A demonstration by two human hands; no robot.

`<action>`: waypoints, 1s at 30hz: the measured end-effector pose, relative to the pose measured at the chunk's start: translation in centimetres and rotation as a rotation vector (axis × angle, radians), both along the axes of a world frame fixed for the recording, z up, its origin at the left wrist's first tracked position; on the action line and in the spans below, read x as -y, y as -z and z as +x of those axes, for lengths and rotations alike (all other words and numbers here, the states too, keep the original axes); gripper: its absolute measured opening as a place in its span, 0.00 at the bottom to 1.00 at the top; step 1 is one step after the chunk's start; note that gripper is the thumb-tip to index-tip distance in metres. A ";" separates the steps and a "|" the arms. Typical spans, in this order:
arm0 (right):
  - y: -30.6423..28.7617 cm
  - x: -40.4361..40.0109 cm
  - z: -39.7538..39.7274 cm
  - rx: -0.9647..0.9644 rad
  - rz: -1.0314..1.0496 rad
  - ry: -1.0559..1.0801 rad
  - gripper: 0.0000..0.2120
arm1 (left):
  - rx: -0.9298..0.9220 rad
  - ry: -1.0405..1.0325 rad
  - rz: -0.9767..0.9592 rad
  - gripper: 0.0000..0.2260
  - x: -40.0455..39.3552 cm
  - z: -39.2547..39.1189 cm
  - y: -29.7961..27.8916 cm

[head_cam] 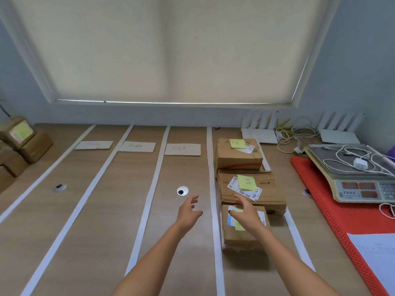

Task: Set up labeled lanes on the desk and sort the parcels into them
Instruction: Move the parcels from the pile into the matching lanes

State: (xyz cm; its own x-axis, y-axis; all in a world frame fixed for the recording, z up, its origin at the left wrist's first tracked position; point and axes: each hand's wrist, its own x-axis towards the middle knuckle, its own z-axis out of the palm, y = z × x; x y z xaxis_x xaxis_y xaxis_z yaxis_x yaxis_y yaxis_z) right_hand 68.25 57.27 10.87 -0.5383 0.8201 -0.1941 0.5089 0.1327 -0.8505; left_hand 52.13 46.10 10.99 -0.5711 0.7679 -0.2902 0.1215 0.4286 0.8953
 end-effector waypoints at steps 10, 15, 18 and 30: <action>-10.0 9.2 -11.9 -0.084 0.266 -0.032 0.31 | -0.131 0.106 0.241 0.27 8.3 -13.9 -10.5; -13.1 13.9 -17.1 -0.189 0.265 -0.012 0.31 | -0.164 0.095 0.283 0.28 12.6 -17.7 -12.5; -13.6 16.3 -19.5 -0.199 0.275 -0.038 0.31 | -0.173 0.073 0.274 0.29 14.9 -18.8 -12.3; -11.8 23.8 -29.5 -0.273 0.150 -0.173 0.31 | -0.198 -0.054 0.221 0.31 22.1 -25.5 -12.3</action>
State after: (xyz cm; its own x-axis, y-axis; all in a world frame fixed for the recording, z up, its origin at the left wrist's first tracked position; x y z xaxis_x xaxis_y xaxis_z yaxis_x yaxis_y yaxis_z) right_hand 38.76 33.45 22.71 -0.6873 0.7205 0.0920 0.2248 0.3314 -0.9163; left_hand 26.62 23.97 23.25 -0.6415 0.7671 0.0021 0.2854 0.2361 0.9289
